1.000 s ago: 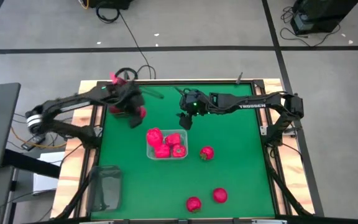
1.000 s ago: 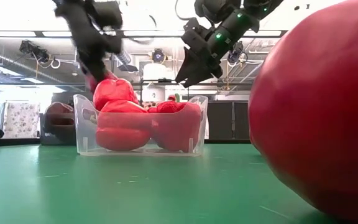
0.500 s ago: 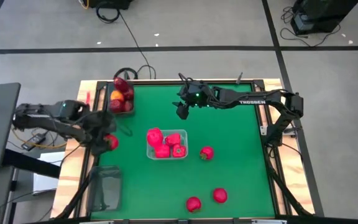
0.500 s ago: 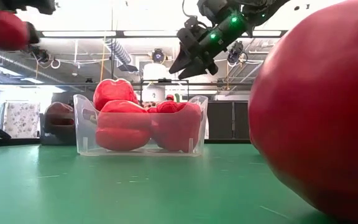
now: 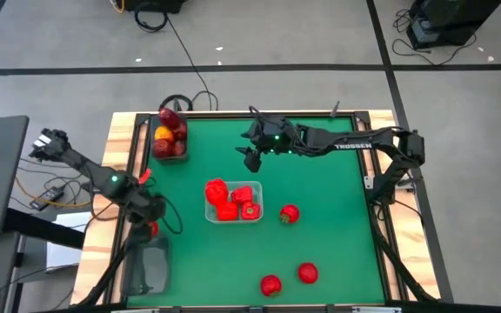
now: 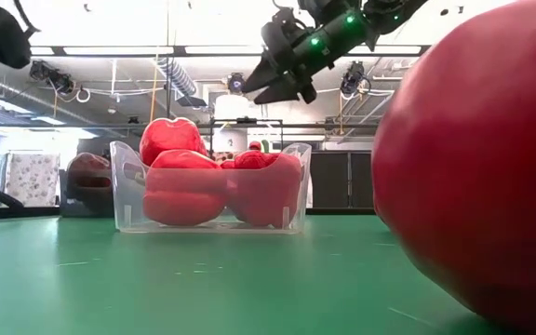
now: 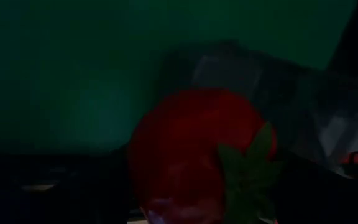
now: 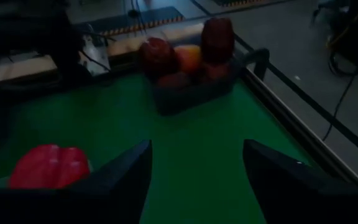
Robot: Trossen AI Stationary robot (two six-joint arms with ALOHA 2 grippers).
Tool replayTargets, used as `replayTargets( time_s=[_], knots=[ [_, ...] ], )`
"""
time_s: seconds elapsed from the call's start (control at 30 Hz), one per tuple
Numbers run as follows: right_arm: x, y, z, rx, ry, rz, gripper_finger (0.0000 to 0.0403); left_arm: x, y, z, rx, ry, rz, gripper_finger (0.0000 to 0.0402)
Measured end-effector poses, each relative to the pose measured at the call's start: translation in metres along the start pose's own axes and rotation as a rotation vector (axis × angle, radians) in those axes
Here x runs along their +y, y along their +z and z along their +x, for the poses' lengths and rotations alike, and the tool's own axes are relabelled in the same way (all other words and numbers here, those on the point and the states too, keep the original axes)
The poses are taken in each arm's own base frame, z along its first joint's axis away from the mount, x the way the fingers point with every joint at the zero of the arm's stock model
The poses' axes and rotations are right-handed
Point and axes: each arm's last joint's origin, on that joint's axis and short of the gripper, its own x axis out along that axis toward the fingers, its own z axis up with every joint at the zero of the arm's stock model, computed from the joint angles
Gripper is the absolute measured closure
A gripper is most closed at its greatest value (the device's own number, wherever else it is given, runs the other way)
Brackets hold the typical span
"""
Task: Sort produce into baskets
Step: Put the red tomato into the bottom black bin
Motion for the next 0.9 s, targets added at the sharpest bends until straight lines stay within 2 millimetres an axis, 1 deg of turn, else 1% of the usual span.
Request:
replayTargets(
  time_s=[0.1,0.23,0.3,0.43,0.57,0.67,0.8,0.9],
  knots=[
    [0.005,0.001,0.0,-0.013,0.012,-0.004,0.0142,-0.003,0.0,0.007,0.015,0.009,0.013,0.0097],
    [0.011,-0.003,-0.001,0.017,0.023,-0.004,0.0142,-0.007,0.002,0.01,0.018,-0.014,0.044,0.0084],
    [0.012,-0.004,-0.001,0.029,0.025,-0.008,0.0142,-0.01,0.004,0.011,0.027,-0.054,0.053,0.0076],
    [0.012,-0.003,-0.001,0.024,0.024,-0.009,0.0142,-0.018,0.006,0.01,0.07,-0.19,0.058,0.0066],
    [0.011,-0.001,-0.001,0.002,0.023,0.003,0.0142,-0.024,0.007,0.009,0.068,-0.254,0.039,0.0065],
    [0.011,-0.002,-0.001,0.007,0.025,0.024,0.0142,-0.027,0.004,0.012,0.048,-0.22,0.066,0.0065],
    [0.019,-0.006,-0.002,0.042,0.031,0.038,0.0142,-0.032,0.0,0.02,0.015,-0.134,0.102,0.0064],
    [0.028,-0.013,-0.004,0.093,-0.035,0.037,0.0142,-0.035,-0.002,0.025,0.018,-0.101,0.102,0.0064]
  ],
)
